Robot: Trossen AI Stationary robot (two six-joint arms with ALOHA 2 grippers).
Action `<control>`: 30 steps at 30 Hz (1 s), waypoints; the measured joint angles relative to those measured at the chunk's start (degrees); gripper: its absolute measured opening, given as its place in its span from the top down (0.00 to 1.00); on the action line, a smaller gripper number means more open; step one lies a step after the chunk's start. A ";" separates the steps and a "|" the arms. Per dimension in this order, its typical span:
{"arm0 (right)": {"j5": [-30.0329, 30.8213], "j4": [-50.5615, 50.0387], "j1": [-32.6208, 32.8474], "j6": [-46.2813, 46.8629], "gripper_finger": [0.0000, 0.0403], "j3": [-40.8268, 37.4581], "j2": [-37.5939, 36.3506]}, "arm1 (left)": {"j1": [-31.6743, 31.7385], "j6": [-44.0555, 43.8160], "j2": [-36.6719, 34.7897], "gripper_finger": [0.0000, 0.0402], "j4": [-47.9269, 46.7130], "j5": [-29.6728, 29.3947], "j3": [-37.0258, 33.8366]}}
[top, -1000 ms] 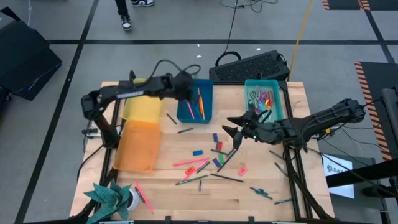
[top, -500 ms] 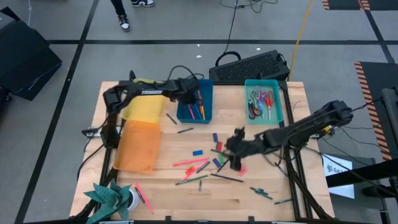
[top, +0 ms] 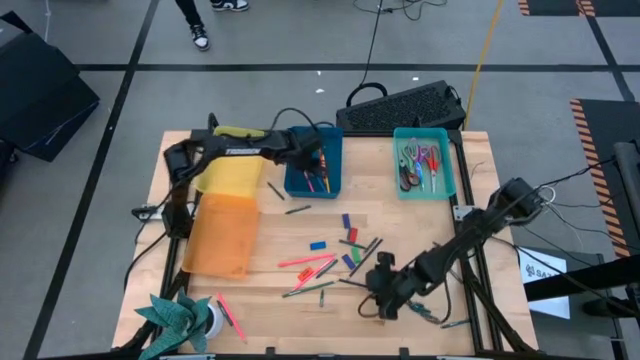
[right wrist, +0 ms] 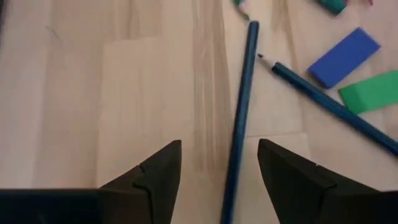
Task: Sort crayons/erasers/pens/pencils in bins
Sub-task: Put the bottom dark blue pencil into the blue bin
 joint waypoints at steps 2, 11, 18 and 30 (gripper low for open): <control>1.71 -1.74 0.71 0.25 0.50 1.88 2.46 | -0.42 1.80 -3.41 0.50 -1.81 -1.07 0.00; 4.27 -5.74 0.75 5.23 0.56 5.11 9.07 | -7.74 11.33 -23.97 0.55 -9.21 -11.34 0.00; 1.65 -12.69 0.62 6.84 0.80 5.05 9.15 | -16.02 12.22 -34.89 0.63 -10.89 -19.95 0.02; -10.07 -20.62 0.59 1.65 0.95 5.11 8.98 | -24.11 12.02 -41.02 0.70 -15.84 -30.34 0.00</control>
